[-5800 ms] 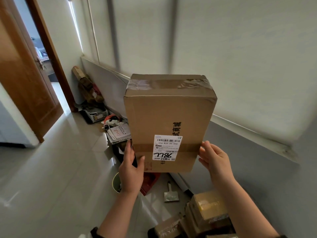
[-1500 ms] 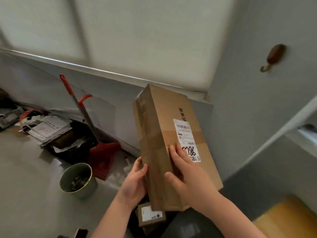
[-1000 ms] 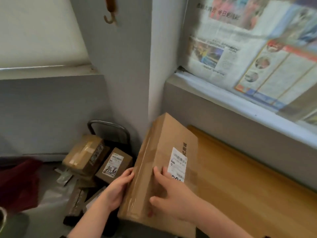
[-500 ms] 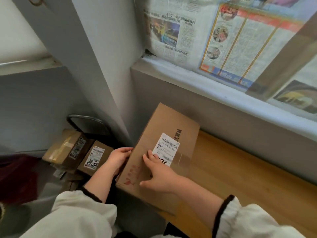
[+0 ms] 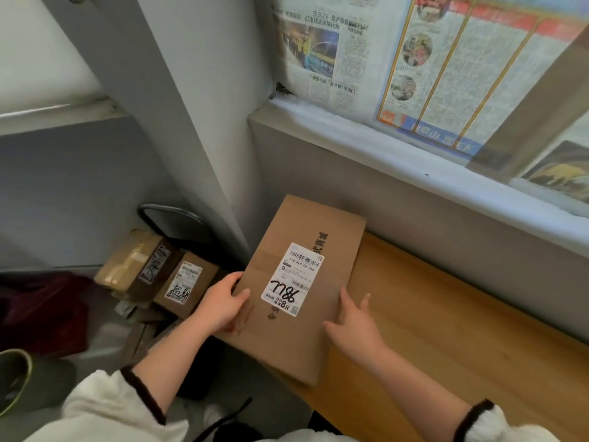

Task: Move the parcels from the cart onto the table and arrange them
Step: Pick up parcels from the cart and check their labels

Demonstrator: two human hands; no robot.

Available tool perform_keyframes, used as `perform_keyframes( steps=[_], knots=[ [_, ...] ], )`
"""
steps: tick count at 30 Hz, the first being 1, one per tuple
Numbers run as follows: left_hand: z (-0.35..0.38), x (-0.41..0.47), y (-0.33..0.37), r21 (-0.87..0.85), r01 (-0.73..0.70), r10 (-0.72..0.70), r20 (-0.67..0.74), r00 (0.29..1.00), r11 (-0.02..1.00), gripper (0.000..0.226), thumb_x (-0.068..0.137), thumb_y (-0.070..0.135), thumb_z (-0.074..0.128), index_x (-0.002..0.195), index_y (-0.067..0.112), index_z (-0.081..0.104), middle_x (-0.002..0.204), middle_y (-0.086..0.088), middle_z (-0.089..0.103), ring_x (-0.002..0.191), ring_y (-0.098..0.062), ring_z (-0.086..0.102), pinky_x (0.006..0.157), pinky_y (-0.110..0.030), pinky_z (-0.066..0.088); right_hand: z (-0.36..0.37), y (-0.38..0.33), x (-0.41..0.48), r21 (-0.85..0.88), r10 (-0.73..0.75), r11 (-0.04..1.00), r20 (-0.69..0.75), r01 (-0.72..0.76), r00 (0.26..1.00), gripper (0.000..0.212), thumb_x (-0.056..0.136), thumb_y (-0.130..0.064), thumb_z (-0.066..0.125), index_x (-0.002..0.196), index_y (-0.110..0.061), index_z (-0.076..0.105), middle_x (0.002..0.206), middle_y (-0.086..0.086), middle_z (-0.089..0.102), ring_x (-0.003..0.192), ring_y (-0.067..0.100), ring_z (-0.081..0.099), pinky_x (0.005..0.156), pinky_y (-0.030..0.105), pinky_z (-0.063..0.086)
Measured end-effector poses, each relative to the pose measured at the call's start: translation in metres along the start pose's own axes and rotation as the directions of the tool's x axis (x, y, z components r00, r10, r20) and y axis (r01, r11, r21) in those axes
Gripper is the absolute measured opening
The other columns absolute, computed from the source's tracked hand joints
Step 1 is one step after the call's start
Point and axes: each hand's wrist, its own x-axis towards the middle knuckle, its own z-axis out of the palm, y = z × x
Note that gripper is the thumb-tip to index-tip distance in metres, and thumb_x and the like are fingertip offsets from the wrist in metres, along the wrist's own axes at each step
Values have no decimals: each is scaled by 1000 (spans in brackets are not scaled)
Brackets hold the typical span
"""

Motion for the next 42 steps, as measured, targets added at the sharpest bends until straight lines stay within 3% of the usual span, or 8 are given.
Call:
perform_keyframes(
  steps=[2,7,12,22,30,42],
  knots=[
    [3,4,7,26,-30,31,-9,999,999,39,95,26,53,133,23,49,122,6,59,112,-17,54,85,-28,41,0,-1,4,71,2,997,38,-5,999,91,91,-24,56,149,-26,-13,157,13,-16,128,25,47,80,16,42],
    [4,33,34,64,-52,53,-10,999,997,36,96,20,51,132,16,51,126,-3,59,115,-23,54,92,-34,42,0,-17,20,129,-3,992,-57,10,998,92,91,-12,55,148,-10,-17,159,9,-11,139,26,30,106,29,34],
    [5,57,55,112,-32,36,-36,999,993,36,97,21,47,133,16,48,125,-6,59,110,-24,54,94,-38,44,-13,-24,33,154,18,988,-87,-5,996,95,90,-14,61,148,-10,-15,159,10,-7,142,28,22,112,33,25],
    [11,72,60,87,-33,36,-33,999,996,34,100,19,39,134,19,44,122,-5,57,101,-21,52,87,-37,43,-9,-29,42,145,67,988,-95,-52,993,96,91,-14,60,147,-7,-18,158,11,-12,142,28,25,110,29,27],
    [6,80,66,96,-19,22,-29,999,995,32,100,17,36,129,18,49,120,-9,58,106,-29,54,89,-37,43,-3,-39,44,124,101,988,-118,-87,988,95,92,-17,59,146,-7,-18,158,10,-13,135,28,36,102,29,37],
    [0,92,62,103,-82,84,-19,996,991,32,99,16,41,129,13,52,123,-9,59,111,-30,54,88,-34,40,1,-45,49,100,151,985,-131,-139,980,95,91,-17,59,146,-6,-18,158,9,-14,138,28,32,105,31,34]
  ],
)
